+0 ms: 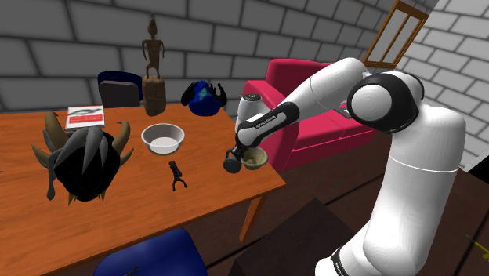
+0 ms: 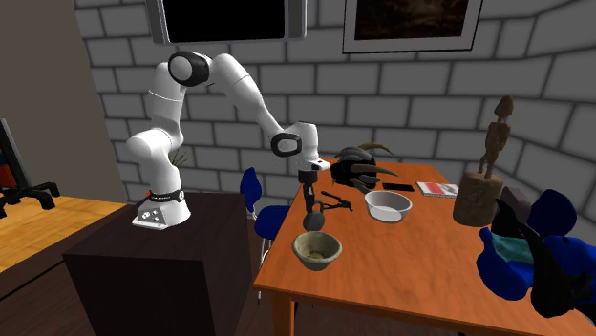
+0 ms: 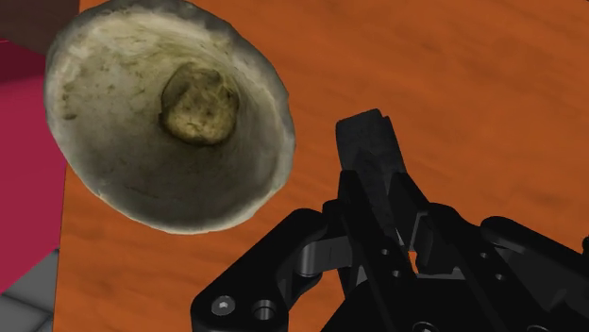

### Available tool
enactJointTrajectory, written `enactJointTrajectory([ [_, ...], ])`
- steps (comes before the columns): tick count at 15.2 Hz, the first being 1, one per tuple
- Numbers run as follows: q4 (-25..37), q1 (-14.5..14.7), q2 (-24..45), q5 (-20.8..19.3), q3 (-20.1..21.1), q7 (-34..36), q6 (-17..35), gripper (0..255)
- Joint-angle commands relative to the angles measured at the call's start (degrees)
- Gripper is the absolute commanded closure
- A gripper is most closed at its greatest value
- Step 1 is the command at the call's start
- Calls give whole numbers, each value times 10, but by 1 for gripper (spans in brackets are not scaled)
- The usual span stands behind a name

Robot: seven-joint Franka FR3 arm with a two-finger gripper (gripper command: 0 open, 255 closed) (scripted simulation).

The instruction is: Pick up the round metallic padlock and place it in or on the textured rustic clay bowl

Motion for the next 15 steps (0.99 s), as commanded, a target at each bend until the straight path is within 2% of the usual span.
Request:
enactJointTrajectory([
  [1, -2, -1, -13, 3, 1, -3, -11, 255],
  [15, 13, -5, -88, 21, 9, -25, -101, 255],
])
